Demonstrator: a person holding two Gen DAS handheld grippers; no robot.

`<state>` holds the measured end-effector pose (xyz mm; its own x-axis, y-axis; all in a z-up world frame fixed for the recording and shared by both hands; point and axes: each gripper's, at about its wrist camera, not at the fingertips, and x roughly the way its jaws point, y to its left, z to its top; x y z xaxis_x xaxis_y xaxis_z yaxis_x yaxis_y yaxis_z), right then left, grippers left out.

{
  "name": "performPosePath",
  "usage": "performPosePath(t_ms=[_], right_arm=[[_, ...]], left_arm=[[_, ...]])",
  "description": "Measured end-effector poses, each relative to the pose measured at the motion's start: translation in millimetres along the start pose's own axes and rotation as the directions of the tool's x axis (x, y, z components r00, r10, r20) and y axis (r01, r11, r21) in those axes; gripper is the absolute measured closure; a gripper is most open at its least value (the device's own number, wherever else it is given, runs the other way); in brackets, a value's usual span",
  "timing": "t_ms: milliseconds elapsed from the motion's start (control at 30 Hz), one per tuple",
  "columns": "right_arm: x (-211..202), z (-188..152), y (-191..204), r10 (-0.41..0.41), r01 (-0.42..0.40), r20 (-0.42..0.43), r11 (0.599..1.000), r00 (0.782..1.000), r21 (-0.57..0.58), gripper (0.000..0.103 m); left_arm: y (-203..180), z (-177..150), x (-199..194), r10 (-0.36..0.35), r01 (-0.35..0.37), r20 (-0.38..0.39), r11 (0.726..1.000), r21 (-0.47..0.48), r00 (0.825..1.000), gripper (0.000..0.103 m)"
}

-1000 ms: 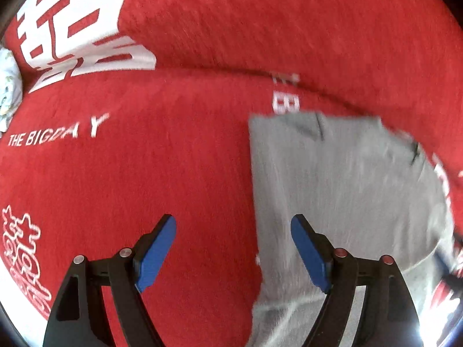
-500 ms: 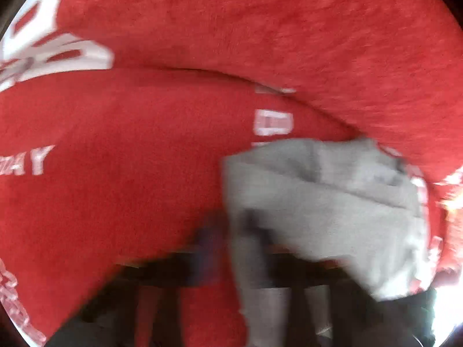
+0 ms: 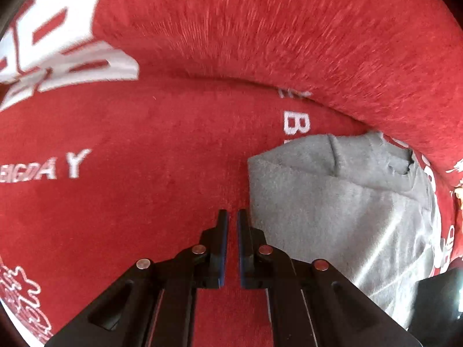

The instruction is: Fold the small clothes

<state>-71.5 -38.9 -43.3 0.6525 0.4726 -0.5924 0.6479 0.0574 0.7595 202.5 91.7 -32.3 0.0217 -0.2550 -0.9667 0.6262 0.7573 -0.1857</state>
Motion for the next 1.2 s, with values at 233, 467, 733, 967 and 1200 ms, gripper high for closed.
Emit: performPosePath(t_ms=[233,467,733,967,1200], right_arm=[[-151,41,-53,-0.276,0.247,0.308,0.960,0.910,0.131,0.046],[-171,76,-68,-0.311,0.254,0.366,0.947,0.877,0.196,0.094],[-169,100,-53,-0.474,0.500,0.323,0.866,0.819,0.005,0.094],[-209,74,-50,-0.474,0.512,0.370,0.859,0.799,-0.005,0.085],[-178,98,-24,-0.518,0.603,0.394,0.788,0.759,-0.124,0.071]], left_arm=[[-31,-5,-18,0.002,-0.005,0.047,0.997,0.071,0.999,0.096],[-42,-22,4,0.072,-0.073,0.034,0.997,0.022,0.997,0.096],[-60,-21,14,0.138,-0.139,0.032,0.990,0.024,0.990,0.095],[-80,-34,-15,0.172,-0.171,-0.009,0.984,0.047,0.985,0.095],[-98,-51,-2,0.225,-0.223,-0.041,0.974,0.040,0.973,0.095]])
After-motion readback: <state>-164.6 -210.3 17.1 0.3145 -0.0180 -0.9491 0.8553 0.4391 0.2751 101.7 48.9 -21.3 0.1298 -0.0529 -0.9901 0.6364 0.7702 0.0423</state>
